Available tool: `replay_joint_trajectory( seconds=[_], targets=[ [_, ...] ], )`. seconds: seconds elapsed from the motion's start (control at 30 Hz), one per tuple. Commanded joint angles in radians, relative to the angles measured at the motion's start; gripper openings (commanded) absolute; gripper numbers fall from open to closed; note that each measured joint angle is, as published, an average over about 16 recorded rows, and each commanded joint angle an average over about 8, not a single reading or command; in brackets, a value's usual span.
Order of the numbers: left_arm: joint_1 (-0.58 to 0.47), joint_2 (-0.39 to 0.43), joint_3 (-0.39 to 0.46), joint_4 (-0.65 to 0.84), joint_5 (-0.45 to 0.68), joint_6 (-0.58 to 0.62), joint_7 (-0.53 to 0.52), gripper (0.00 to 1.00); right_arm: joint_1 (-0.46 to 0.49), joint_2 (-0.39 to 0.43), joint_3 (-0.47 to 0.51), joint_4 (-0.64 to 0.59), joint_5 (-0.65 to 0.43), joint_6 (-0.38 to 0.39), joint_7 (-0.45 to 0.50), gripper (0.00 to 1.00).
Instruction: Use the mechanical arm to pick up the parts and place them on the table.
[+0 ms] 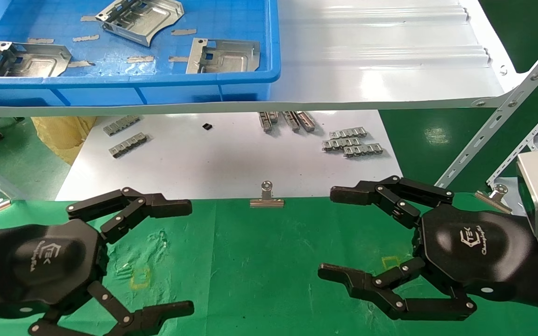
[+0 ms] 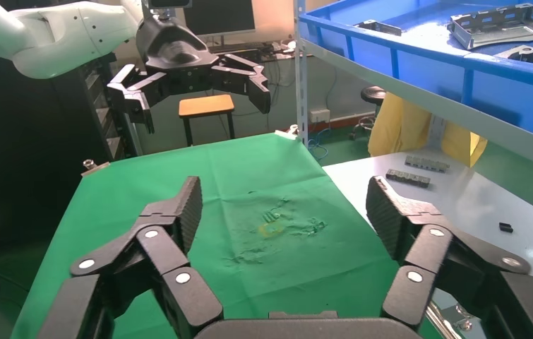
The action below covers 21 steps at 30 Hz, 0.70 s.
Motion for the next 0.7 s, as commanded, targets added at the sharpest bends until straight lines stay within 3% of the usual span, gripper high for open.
replay_joint_trajectory(
  seconds=[0.03,0.7],
  targets=[
    [0.0,0.0,0.0,0.0,0.0,0.0,0.0,1.0,0.0,0.0,0.0,0.0,0.0,0.0,0.0,0.0],
    [0.0,0.0,0.0,0.0,0.0,0.0,0.0,1.0,0.0,0.0,0.0,0.0,0.0,0.0,0.0,0.0]
  ],
)
